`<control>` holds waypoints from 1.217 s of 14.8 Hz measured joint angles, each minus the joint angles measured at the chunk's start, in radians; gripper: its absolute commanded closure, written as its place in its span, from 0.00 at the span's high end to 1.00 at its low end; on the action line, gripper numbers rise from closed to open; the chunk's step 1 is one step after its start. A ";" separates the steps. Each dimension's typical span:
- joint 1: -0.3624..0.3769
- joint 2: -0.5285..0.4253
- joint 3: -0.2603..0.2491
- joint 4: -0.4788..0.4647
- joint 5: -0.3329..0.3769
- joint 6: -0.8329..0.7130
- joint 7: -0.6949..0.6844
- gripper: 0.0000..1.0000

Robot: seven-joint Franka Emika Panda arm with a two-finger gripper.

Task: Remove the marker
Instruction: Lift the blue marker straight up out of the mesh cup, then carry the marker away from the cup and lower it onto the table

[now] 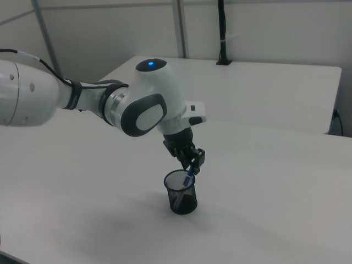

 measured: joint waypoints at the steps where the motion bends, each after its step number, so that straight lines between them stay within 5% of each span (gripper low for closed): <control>1: 0.000 0.000 0.000 0.000 0.000 0.000 -0.002 0.21; 5: -0.001 -0.001 0.000 0.003 0.000 0.000 -0.028 0.07; 10: -0.005 -0.001 0.000 0.007 0.000 0.000 -0.041 0.06; 14: -0.006 -0.016 0.000 0.137 0.008 -0.159 -0.041 0.07; 18: -0.005 -0.048 0.000 0.263 0.100 -0.207 -0.041 0.10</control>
